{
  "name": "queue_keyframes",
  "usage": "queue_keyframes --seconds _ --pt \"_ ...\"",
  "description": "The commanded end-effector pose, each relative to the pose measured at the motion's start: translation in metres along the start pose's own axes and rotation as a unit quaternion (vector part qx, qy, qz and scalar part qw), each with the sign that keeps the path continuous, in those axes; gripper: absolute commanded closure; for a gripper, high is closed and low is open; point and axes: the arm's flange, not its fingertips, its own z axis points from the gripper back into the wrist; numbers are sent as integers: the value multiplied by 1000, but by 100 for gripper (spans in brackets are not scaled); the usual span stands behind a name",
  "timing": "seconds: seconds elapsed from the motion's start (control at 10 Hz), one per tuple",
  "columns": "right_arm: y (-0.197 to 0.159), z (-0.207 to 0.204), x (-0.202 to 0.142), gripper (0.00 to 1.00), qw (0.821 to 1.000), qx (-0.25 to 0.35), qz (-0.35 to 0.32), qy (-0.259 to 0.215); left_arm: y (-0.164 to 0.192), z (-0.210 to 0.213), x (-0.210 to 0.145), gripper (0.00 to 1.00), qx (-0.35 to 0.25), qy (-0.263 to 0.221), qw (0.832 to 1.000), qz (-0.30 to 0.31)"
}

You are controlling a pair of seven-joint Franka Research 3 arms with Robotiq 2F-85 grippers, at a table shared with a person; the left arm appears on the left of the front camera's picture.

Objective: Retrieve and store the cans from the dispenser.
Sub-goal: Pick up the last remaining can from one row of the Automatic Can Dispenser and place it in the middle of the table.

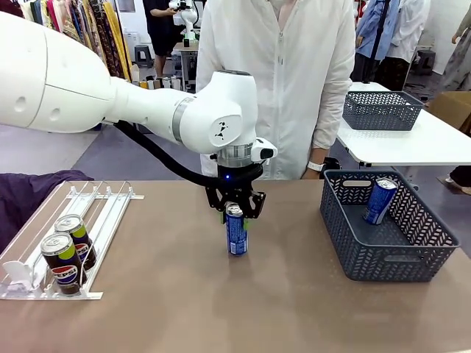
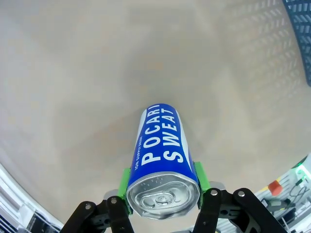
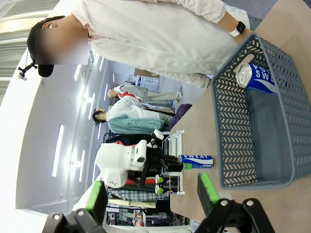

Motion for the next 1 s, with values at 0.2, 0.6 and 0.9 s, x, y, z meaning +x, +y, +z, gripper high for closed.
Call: queue_keyframes --seconds 0.2,0.6,0.9 --pt "3 -1 2 0 1000 12 7 -5 -1 10 -6 0 25 -21 999 9" --pt "3 -1 2 0 1000 12 7 -5 7 35 -18 0 8 -40 999 15" --pt "3 -1 2 0 1000 12 7 -5 35 119 -63 0 -85 -59 995 -3"
